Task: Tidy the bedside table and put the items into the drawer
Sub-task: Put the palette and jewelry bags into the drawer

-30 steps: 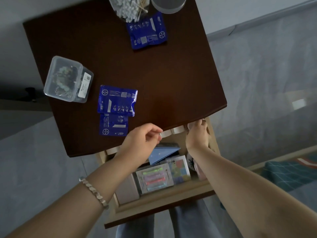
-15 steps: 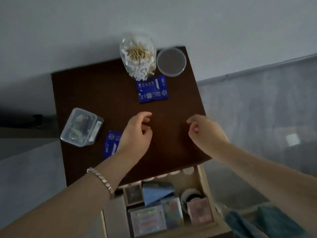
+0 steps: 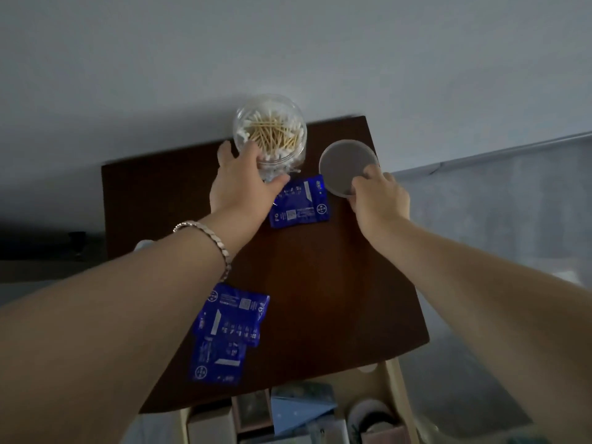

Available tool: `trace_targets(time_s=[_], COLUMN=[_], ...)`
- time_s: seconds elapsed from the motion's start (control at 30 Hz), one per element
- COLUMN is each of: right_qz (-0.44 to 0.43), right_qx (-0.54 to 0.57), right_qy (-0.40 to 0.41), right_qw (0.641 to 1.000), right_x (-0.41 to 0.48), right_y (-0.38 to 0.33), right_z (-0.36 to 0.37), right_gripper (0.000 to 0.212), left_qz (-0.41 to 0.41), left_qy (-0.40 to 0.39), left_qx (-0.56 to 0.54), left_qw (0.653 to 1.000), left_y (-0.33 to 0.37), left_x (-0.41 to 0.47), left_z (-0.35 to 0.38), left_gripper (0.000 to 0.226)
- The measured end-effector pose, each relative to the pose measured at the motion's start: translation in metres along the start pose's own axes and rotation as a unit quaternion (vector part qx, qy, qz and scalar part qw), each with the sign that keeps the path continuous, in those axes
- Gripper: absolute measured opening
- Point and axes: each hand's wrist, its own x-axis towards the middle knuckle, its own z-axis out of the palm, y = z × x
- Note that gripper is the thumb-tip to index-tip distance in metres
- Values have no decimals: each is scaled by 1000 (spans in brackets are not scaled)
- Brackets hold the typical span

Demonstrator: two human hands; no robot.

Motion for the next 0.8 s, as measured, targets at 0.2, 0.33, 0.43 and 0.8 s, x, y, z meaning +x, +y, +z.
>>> trace_targets(time_s=[0.2, 0.33, 0.43, 0.8], right_qz=[126, 97, 153, 135], right_qx=[412, 634, 781, 518], right_qy=[82, 18, -91, -101], right_qw=[899, 767, 599, 839], right_x=[-49, -75, -90, -162], right_y=[7, 4, 11, -16], right_z=[-32, -63, -64, -23], right_gripper=[11, 4, 16, 26], left_qz=[25, 166, 179, 156], left_qy=[90, 55, 12, -169], left_qx=[-65, -98, -88, -110], left_qw=[994, 980, 980, 967], left_y=[-5, -13, -26, -52], left_x=[-27, -68, -94, -175], left_z=[-15, -30, -35, -11], left_gripper=[41, 43, 42, 53])
